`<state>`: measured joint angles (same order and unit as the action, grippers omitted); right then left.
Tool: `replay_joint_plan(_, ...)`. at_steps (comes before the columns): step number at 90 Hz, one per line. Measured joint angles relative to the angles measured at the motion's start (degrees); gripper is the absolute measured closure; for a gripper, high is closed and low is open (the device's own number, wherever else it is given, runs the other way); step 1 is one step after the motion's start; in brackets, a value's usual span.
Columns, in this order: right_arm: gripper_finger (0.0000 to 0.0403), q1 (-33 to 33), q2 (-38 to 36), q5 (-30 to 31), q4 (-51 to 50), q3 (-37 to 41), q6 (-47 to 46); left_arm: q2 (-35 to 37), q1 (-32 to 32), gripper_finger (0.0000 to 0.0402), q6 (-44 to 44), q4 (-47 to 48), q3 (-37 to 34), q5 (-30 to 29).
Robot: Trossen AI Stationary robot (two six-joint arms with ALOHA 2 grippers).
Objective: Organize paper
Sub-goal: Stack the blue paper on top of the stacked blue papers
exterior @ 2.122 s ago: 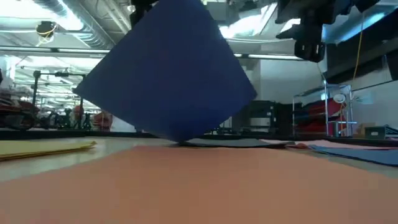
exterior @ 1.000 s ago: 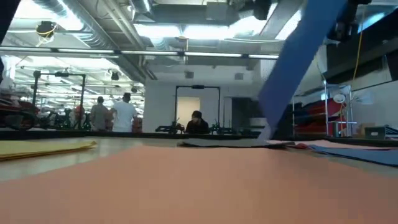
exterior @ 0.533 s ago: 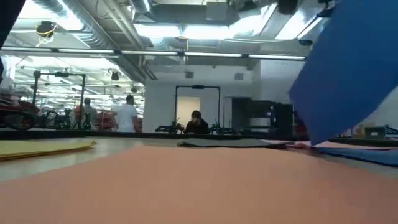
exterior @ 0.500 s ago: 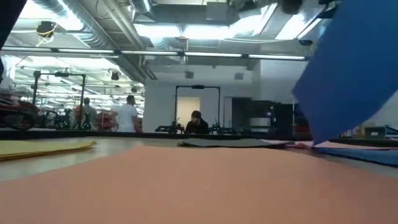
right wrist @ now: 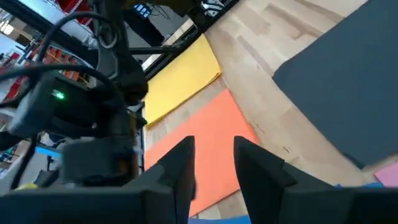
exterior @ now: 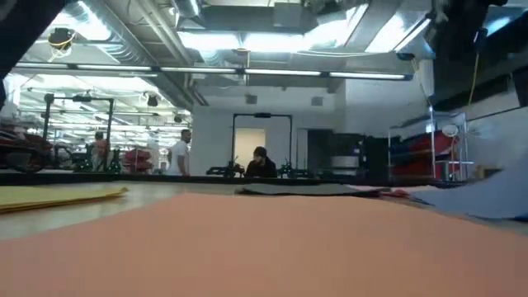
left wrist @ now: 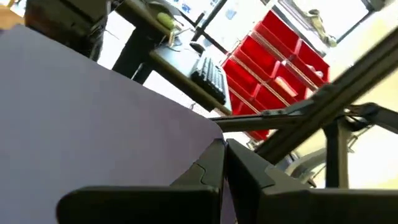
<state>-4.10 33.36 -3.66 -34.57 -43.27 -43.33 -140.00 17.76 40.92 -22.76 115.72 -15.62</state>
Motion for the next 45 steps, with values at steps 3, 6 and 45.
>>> replay_joint_plan(3,0.0301,0.0,-0.1,0.0,0.0,0.0,0.0,-0.8,-0.1,0.0402,0.3,0.0,0.7,0.0)
replay_joint_plan(6,0.0301,0.0,-0.2,-0.1,0.0,0.0,0.0,-1.4,-0.3,0.0402,0.5,-0.1,1.3,0.0)
replay_joint_plan(45,0.0301,0.0,-0.3,-0.4,0.3,0.0,0.1,-3.4,-1.7,0.0402,-2.6,4.3,2.5,-2.6)
